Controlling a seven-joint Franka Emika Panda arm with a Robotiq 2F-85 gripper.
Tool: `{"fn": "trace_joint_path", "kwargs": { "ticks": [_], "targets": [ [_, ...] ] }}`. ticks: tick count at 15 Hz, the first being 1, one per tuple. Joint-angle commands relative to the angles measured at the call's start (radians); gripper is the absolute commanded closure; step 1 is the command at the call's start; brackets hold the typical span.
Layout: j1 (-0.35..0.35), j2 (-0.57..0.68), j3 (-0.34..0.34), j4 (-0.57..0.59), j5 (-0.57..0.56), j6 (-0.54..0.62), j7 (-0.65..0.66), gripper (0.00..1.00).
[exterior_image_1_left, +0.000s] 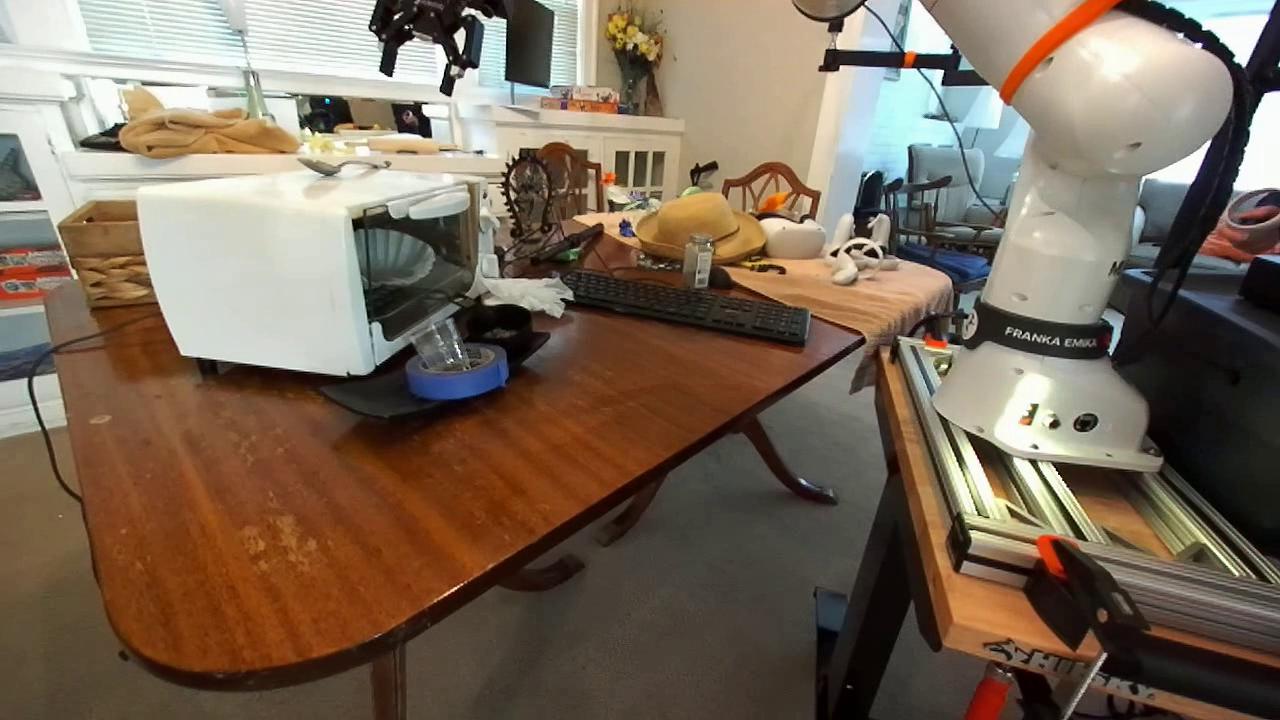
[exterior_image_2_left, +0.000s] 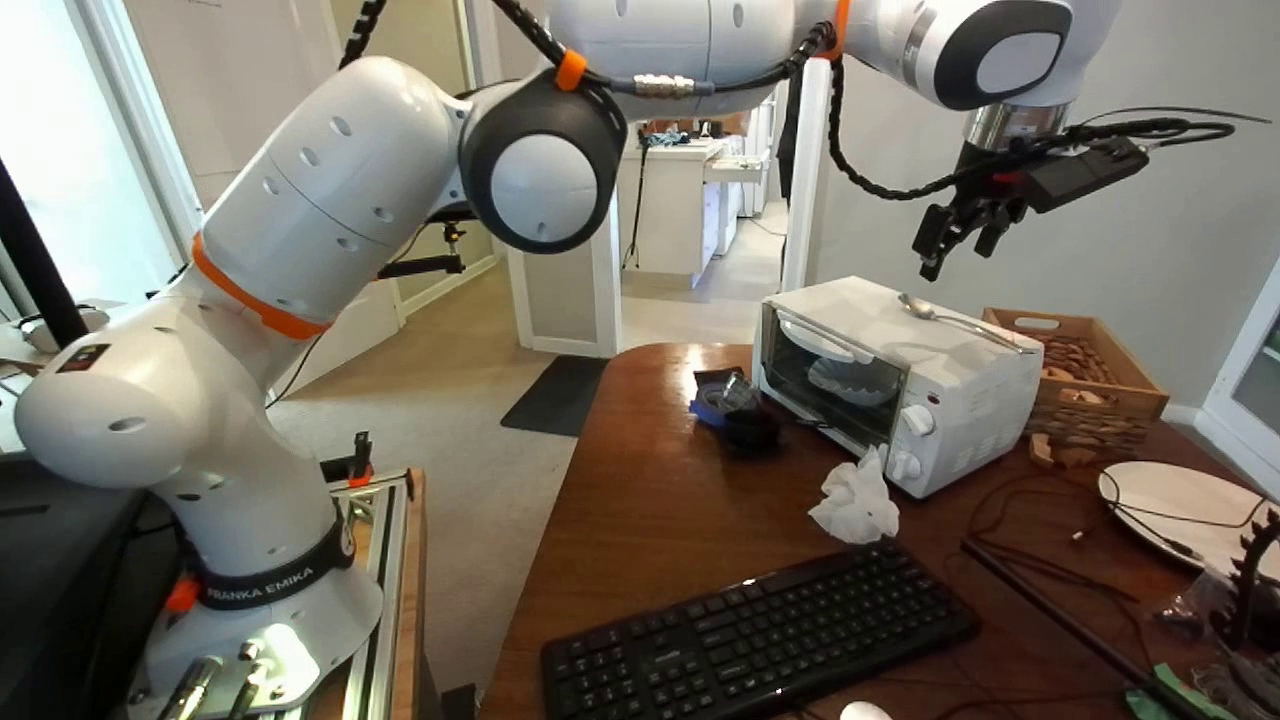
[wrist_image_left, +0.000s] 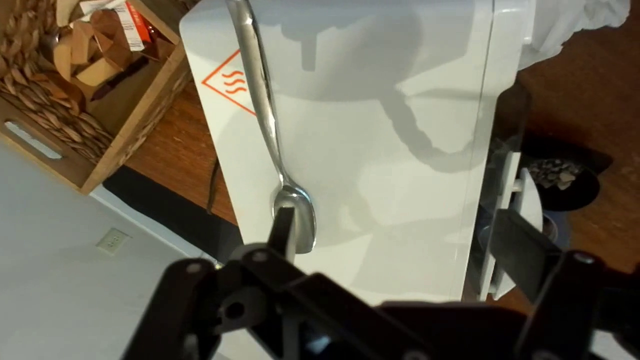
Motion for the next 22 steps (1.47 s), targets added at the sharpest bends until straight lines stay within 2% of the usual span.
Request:
{"fn": "trace_joint_path", "kwargs": {
  "ticks": [1,6,9,10,11,16,22],
  "targets": [
    [0.017,0.138,0.008,0.196,-0.033,-0.057,-0.040,0.00],
    [0.044,0.192,-0.006,0.230,-0.030,-0.050,-0.037,0.02],
    [0.054,0.204,-0.016,0.234,-0.035,-0.067,-0.008,0.00],
    [0.051,0.203,-0.012,0.241,-0.028,-0.053,-0.013,0.00],
    [0.044,0.171,-0.004,0.172,-0.012,-0.029,-0.026,0.00],
    [0.040,0.176,-0.013,0.186,-0.018,-0.023,-0.020,0.00],
    [0.077,0.203,-0.045,0.197,-0.057,0.046,-0.035,0.00]
  ]
}}
